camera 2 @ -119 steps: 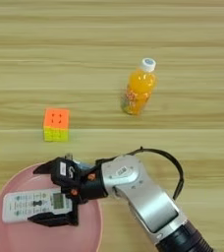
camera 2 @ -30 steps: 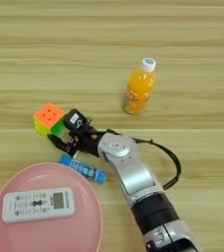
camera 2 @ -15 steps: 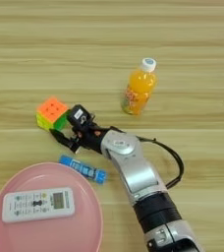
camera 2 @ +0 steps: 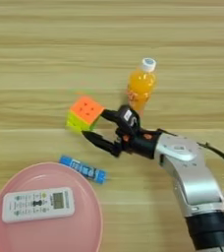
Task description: Move the objects on the table
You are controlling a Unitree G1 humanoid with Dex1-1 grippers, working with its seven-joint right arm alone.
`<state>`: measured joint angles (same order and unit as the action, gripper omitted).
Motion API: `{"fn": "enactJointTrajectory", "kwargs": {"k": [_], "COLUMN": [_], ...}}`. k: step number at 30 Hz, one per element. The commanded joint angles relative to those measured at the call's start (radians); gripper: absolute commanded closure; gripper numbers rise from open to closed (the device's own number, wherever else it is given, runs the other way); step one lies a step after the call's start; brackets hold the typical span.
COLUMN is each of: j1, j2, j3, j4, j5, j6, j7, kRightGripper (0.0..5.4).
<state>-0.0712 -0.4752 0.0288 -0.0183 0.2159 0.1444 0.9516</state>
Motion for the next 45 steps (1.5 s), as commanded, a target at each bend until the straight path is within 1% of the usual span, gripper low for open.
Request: {"fn": "enactJointTrajectory", "kwargs": {"k": [1,4,9,15,16,18,23,24,27,29,31,34,38,40,41,43,45], "j1": [0.001,0.023,0.033,0.032,0.033,0.032,0.023,0.021,0.013,0.002,-0.014,-0.031,-0.049,-0.066,-0.077,-0.104,-0.138], "j2": [-0.063,-0.078,-0.080,-0.080,-0.080,-0.081,-0.079,-0.078,-0.072,-0.069,-0.066,-0.064,-0.072,-0.072,-0.072,-0.074,-0.072], "j3": [-0.031,-0.027,-0.008,-0.003,-0.002,-0.003,-0.032,-0.039,-0.072,-0.099,-0.132,-0.171,-0.232,-0.272,-0.290,-0.327,-0.367], "j4": [0.014,0.055,0.101,0.124,0.127,0.129,0.086,0.070,0.009,-0.035,-0.082,-0.142,-0.230,-0.254,-0.257,-0.254,-0.244], "j5": [-0.010,-0.034,-0.073,-0.085,-0.087,-0.086,-0.040,-0.025,0.049,0.097,0.154,0.225,0.340,0.420,0.449,0.490,0.519], "j6": [-0.048,-0.077,-0.123,-0.148,-0.151,-0.154,-0.124,-0.115,-0.060,-0.025,0.015,0.064,0.138,0.195,0.215,0.240,0.246], "j7": [0.004,0.008,0.006,0.009,0.010,0.011,0.028,0.032,0.041,0.038,0.030,0.022,0.019,0.004,-0.006,-0.031,-0.060], "kRightGripper": [2.09,2.09,2.10,2.10,1.74,1.53,0.95,0.85,0.60,0.27,0.05,0.05,0.05,0.05,0.05,0.05,0.05]}}
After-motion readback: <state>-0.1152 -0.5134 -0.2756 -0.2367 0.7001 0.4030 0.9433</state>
